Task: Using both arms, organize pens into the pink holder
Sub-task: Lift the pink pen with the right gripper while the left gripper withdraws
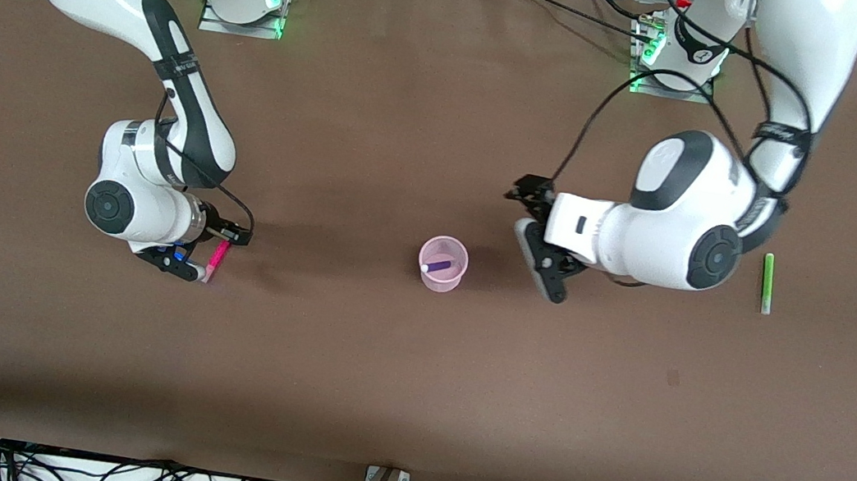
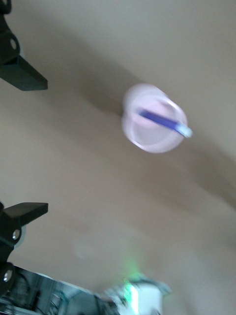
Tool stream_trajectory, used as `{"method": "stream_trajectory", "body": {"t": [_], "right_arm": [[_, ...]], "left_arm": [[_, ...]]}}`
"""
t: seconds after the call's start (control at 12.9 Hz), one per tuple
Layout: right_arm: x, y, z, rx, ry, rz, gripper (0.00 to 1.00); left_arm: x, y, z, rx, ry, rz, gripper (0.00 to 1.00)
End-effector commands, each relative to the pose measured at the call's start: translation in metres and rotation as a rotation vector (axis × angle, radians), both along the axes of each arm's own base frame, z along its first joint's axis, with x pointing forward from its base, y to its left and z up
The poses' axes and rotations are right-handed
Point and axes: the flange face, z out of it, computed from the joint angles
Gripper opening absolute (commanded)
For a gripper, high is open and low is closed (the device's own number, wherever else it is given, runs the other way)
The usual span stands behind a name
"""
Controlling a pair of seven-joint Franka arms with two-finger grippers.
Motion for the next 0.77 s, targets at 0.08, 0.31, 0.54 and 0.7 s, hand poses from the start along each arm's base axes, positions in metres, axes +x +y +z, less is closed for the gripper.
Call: {"method": "stream_trajectory", "body": {"t": [0.08, 0.31, 0.54, 0.7], "right_arm": [[-0.004, -0.007, -0.012, 0.012, -0.004, -0.018, 0.63], [-0.003, -0.009, -0.015, 0.013, -0.002, -0.022, 0.45], [-0.001, -0.011, -0.019, 0.012, -0.015, -0.025, 0.34], [-0.001, -0.013, -0.019, 0.013, -0.015, -0.030, 0.19]], "left_arm": [[0.009, 0.059, 0.013, 0.397, -0.014, 0.149, 1.00], [0.021, 0.090, 0.032, 0.666, -0.130, 0.381, 1.00], [0.045, 0.141, 0.104, 0.646, -0.217, 0.517, 1.00], [0.043, 0.169, 0.147, 0.622, -0.258, 0.588, 1.00]]}}
